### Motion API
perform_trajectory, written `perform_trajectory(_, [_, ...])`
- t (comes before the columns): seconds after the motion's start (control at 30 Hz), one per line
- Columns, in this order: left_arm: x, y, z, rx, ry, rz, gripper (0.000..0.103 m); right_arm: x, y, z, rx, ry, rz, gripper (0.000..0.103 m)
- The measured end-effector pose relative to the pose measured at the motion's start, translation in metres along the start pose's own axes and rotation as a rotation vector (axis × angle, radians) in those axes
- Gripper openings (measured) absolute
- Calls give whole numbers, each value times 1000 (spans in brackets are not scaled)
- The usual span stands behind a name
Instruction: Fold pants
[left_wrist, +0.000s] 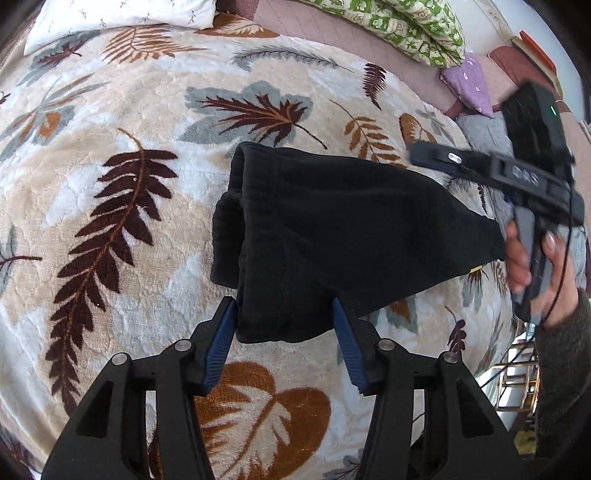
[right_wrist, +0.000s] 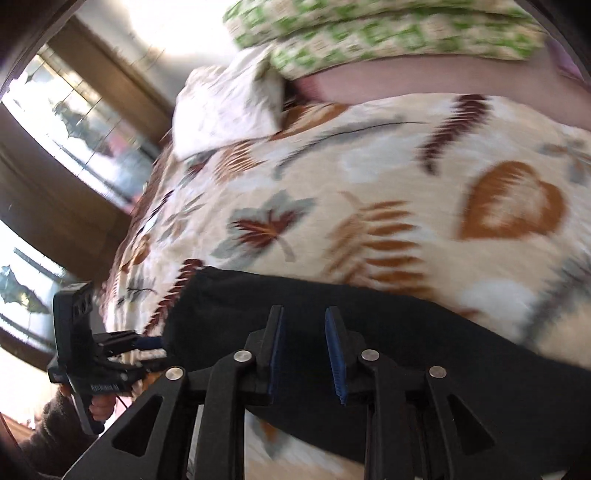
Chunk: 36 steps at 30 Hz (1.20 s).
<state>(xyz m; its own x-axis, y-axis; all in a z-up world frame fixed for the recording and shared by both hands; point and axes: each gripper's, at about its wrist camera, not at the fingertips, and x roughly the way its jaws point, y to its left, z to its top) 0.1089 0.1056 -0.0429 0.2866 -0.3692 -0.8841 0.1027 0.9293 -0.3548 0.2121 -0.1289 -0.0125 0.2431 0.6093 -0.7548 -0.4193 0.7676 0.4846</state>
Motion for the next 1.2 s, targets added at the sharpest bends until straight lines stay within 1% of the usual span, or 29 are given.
perform_trajectory(0.07, [1,2,-2,1,2,-23,52,31,21,14,-49,47,11,33])
perform_trajectory(0.13, [2,3,-4,11,3,-40,52,60,43,22,-119,114,29,35])
perform_trajectory(0.2, [3,3,-6,23,7,-55,52,85,64,28,-205,155,3,35])
perform_trajectory(0.27, [4,2,-9,42,8,-58,52,101,78,31,-265,190,6,37])
perform_trajectory(0.3, [4,1,-11,53,6,-57,52,108,81,30,-292,219,12,42])
perform_trajectory(0.33, [5,1,-11,60,5,-59,52,115,85,31,-318,244,9,44])
perform_trajectory(0.37, [6,2,-12,62,5,-62,52,123,91,30,-362,269,-4,48])
perform_trajectory(0.4, [7,3,-12,58,7,-66,52,131,98,28,-422,292,-36,49])
perform_trajectory(0.47, [9,6,-12,37,-1,-79,52,139,102,25,-477,327,-61,50])
perform_trajectory(0.53, [9,9,-11,26,-18,-80,52,143,105,24,-510,333,-65,47])
perform_trajectory(0.6, [11,8,-11,27,-17,-66,49,142,109,21,-547,329,-64,24])
perform_trajectory(0.63, [13,7,-10,31,-15,-46,43,142,111,19,-571,322,-83,21])
perform_trajectory(0.7, [14,5,-9,38,-11,-33,38,143,113,17,-598,315,-114,7])
perform_trajectory(0.73, [13,6,-9,29,-11,-46,31,142,112,18,-602,306,-124,5])
perform_trajectory(0.8, [8,11,-5,-4,-15,-90,29,136,114,24,-600,258,-137,3])
perform_trajectory(0.83, [6,13,-4,-12,-20,-98,30,132,116,28,-595,232,-140,3])
perform_trajectory(0.87, [7,14,-2,-9,-17,-83,30,126,116,32,-582,206,-133,3])
perform_trajectory(0.9, [11,15,-2,-9,-1,-57,30,121,115,36,-559,186,-116,3])
perform_trajectory(0.93, [16,15,-2,-4,21,-43,29,120,113,38,-546,172,-116,3])
perform_trajectory(0.97, [20,14,-4,13,32,-20,29,121,111,40,-532,172,-117,3])
perform_trajectory(1.07, [19,5,-6,60,26,28,29,136,105,34,-518,200,-136,3])
perform_trajectory(1.13, [18,4,-6,60,26,31,29,148,104,26,-523,215,-168,3])
perform_trajectory(1.17, [15,5,-7,56,18,28,29,151,105,24,-522,208,-179,4])
perform_trajectory(1.2, [11,5,-8,46,12,23,29,149,106,25,-509,192,-190,9])
